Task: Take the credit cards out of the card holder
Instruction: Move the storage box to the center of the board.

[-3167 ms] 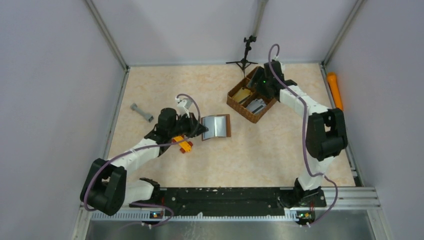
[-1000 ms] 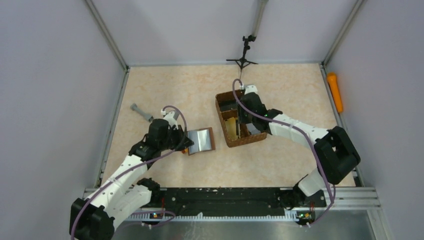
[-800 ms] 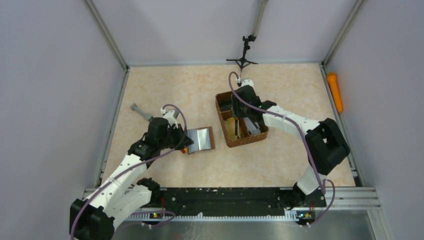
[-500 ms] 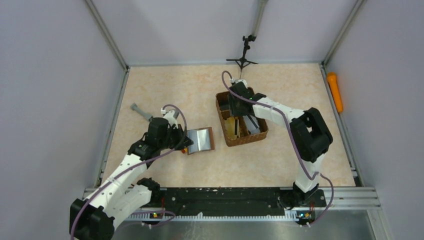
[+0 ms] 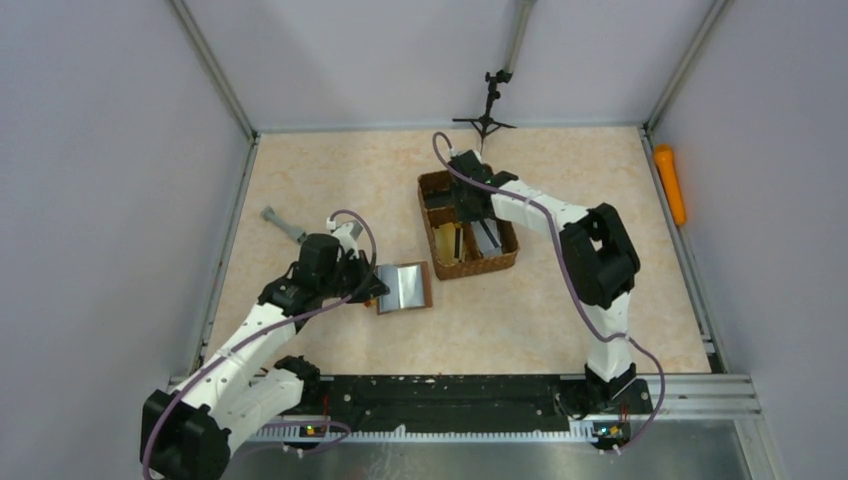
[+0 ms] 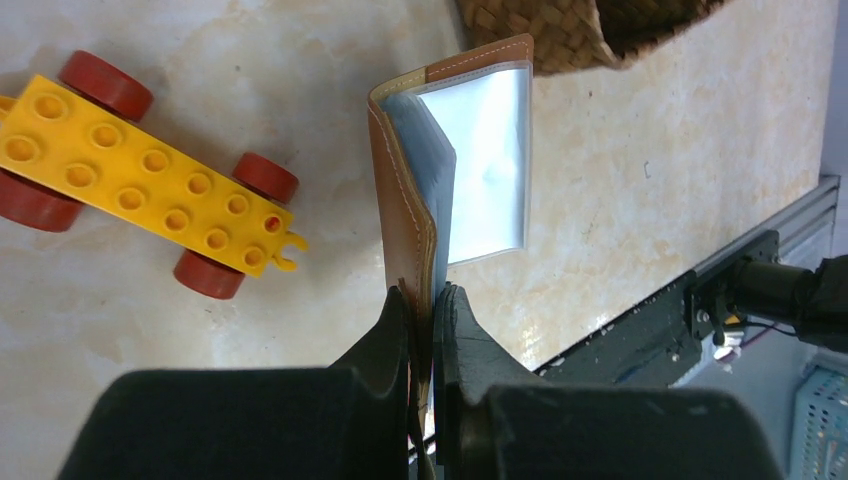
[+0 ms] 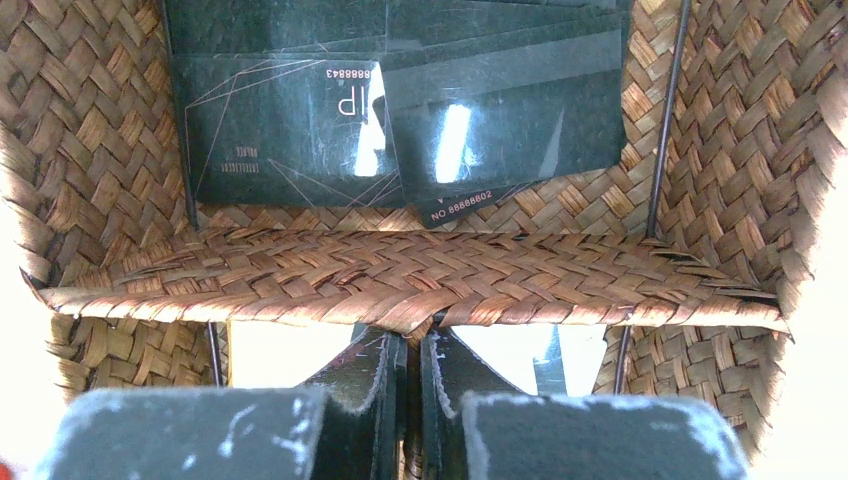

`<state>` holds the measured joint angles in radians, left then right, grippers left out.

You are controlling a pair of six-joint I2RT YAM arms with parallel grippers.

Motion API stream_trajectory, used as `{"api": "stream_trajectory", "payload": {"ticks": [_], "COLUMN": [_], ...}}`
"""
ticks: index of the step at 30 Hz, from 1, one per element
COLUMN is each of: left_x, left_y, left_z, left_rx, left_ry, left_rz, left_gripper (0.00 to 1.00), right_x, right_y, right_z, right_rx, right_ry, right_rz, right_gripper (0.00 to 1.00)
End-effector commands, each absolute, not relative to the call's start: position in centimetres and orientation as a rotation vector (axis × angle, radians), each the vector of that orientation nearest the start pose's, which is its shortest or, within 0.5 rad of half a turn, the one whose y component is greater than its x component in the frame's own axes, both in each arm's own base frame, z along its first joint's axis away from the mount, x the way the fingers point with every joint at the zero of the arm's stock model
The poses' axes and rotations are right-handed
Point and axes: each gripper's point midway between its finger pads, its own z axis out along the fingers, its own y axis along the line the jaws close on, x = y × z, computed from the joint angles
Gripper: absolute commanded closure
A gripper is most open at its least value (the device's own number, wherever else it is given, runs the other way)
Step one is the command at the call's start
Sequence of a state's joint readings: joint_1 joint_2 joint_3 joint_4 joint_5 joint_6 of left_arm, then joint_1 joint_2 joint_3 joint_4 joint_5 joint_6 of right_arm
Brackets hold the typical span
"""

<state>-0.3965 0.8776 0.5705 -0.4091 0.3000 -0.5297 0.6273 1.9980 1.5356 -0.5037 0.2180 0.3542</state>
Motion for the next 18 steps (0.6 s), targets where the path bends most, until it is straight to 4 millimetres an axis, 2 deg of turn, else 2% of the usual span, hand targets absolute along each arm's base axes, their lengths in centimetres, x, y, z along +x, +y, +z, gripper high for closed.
{"api": "stream_trajectory", "payload": {"ticks": [1, 4, 8, 12, 15, 16, 18], "left_x": [20.3, 19.2, 17.8, 17.5, 17.7, 17.8, 18.2], "left_y": [-18.3, -18.8, -19.5, -19.8, -19.8, -19.9, -20.1], "left_z": [14.0, 14.8, 16.1, 15.5, 14.7, 14.5, 14.0], "left_rx": [0.043, 0.064, 0.136, 0.152, 0.146, 0.145, 0.148], "left_ry": [2.379, 2.355, 2.313, 2.330, 2.338, 2.337, 2.326], "left_rz": [-0.956, -1.025, -1.114, -1.125, -1.116, -1.117, -1.119], "left_gripper": [1.00, 1.00, 1.00, 1.00, 1.00, 1.00, 1.00], "right_x": [44.6, 45.2, 46.1, 47.2, 47.3, 47.3, 47.1], "right_y": [31.2, 34.2, 37.9, 40.3, 40.9, 41.0, 41.4], "right_z": [12.8, 13.7, 13.4, 13.6, 13.0, 12.8, 12.8], "right_rx": [-0.263, -0.293, -0.317, -0.307, -0.291, -0.283, -0.276], "right_ry": [2.309, 2.272, 2.270, 2.257, 2.268, 2.273, 2.277], "right_rz": [0.310, 0.372, 0.418, 0.439, 0.431, 0.438, 0.465], "right_gripper": [1.00, 1.00, 1.00, 1.00, 1.00, 0.98, 0.78]}}
